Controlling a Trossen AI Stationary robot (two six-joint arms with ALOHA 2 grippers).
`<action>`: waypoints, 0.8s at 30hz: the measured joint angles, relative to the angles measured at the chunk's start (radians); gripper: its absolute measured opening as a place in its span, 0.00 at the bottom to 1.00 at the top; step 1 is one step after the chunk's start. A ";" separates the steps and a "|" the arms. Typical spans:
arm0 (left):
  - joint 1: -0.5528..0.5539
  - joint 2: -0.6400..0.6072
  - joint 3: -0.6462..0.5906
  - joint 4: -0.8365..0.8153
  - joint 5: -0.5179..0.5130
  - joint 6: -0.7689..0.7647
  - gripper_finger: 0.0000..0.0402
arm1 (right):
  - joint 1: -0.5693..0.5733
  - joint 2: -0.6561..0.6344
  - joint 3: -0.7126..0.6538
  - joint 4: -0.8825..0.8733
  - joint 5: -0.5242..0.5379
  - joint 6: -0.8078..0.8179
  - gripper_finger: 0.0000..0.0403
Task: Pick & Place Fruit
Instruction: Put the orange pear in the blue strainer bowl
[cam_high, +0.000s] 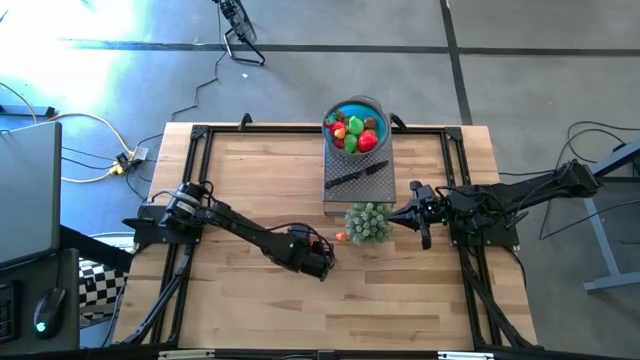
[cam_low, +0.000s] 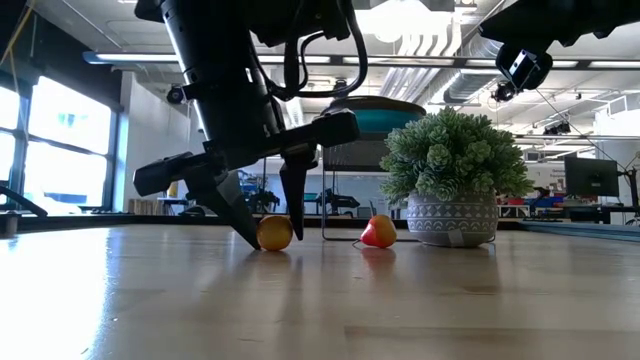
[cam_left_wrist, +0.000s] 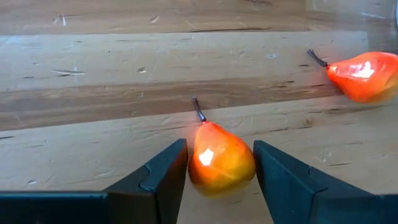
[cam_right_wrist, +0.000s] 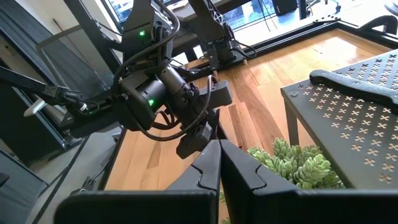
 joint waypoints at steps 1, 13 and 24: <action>0.000 0.000 0.000 0.000 0.002 0.000 0.45 | 0.000 0.000 0.000 0.000 0.000 0.000 0.01; -0.001 -0.001 0.000 -0.005 0.007 0.000 0.32 | 0.000 0.000 0.000 0.000 0.000 0.001 0.01; -0.001 0.000 0.016 -0.018 0.022 0.019 0.34 | 0.000 0.000 0.000 0.000 -0.004 0.001 0.01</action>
